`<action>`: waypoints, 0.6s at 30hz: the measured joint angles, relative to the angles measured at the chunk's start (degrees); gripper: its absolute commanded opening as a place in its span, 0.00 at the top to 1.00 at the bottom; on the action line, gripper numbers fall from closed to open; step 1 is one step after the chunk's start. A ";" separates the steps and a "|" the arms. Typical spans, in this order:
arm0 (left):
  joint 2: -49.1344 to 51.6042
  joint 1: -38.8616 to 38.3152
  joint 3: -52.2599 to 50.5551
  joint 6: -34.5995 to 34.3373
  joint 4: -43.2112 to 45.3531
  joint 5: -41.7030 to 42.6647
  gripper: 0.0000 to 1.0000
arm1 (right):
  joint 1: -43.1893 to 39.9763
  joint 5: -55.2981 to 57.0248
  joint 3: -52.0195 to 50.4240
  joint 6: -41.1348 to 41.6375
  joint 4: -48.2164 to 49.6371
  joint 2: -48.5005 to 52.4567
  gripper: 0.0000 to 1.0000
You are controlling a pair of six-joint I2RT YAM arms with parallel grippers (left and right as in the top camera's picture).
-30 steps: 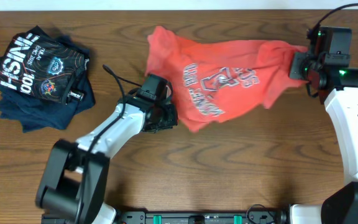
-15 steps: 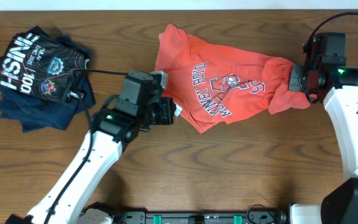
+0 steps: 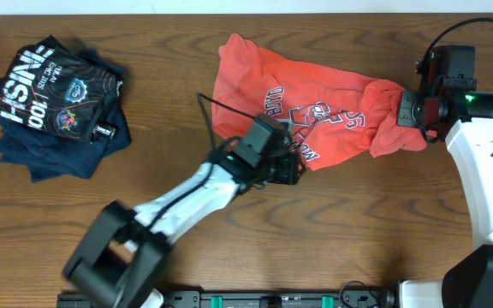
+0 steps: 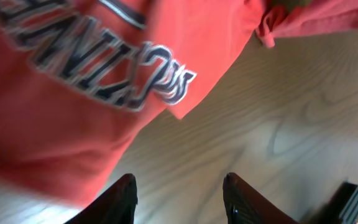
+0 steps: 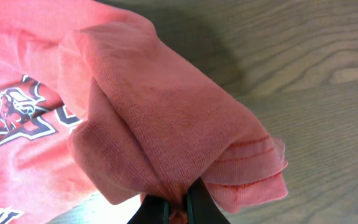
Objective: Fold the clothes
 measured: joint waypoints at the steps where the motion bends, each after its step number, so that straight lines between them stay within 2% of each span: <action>1: 1.36 -0.66 0.00 -0.35 1.88 0.02 0.53 | 0.00 0.00 0.00 0.00 -0.02 0.00 0.98; 11: 12.57 -4.00 -0.09 -5.18 16.17 -0.09 0.53 | 0.00 0.00 0.00 0.00 -0.17 0.00 0.98; 18: 15.19 -3.98 -0.11 -6.43 23.30 -2.19 0.53 | 0.00 0.00 0.00 0.00 -0.22 0.00 0.99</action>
